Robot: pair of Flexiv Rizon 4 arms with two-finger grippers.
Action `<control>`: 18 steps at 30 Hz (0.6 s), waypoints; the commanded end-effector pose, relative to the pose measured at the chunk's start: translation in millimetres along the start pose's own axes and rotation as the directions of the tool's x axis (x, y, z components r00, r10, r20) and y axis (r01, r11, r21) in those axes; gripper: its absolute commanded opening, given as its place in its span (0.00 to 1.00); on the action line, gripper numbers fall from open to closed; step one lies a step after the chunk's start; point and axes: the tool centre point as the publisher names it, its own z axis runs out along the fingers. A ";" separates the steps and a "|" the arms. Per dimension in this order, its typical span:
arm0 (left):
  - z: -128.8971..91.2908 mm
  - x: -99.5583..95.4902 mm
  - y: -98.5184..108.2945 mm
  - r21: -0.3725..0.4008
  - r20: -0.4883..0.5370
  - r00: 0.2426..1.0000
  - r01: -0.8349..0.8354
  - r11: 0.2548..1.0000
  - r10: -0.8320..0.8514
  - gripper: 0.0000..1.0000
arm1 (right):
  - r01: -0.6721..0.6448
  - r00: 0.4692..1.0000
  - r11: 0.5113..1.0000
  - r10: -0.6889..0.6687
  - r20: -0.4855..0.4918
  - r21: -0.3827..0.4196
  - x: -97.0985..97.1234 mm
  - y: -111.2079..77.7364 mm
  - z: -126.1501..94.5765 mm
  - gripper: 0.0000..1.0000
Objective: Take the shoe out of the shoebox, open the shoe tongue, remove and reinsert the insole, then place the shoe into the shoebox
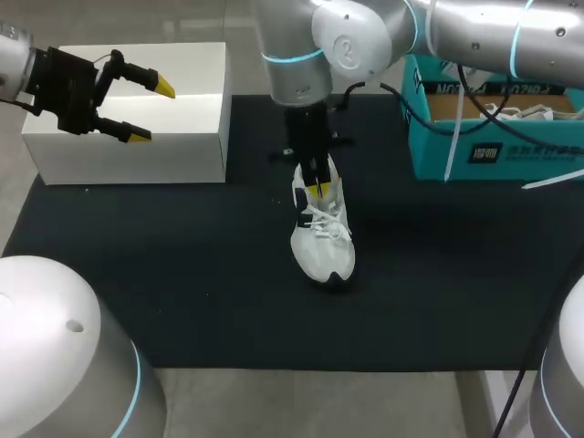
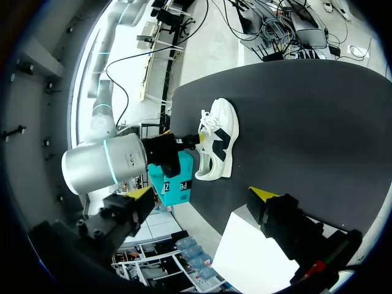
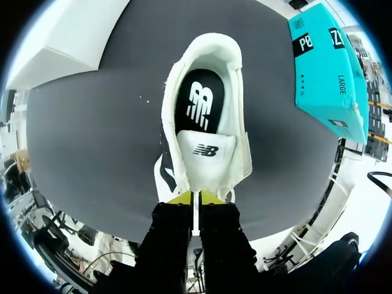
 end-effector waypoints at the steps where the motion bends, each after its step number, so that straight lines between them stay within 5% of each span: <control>1: -0.2 -0.4 0.5 0.001 -0.004 1.000 0.000 1.000 0.000 1.00 | -0.007 1.000 1.000 0.007 -0.012 -0.014 -4.3 -5.9 5.0 0.00; 18: -0.2 -0.4 0.5 0.001 -0.004 1.000 0.000 1.000 0.000 1.00 | 0.042 0.999 0.999 -0.042 -0.021 -0.014 -9.7 8.2 23.3 0.00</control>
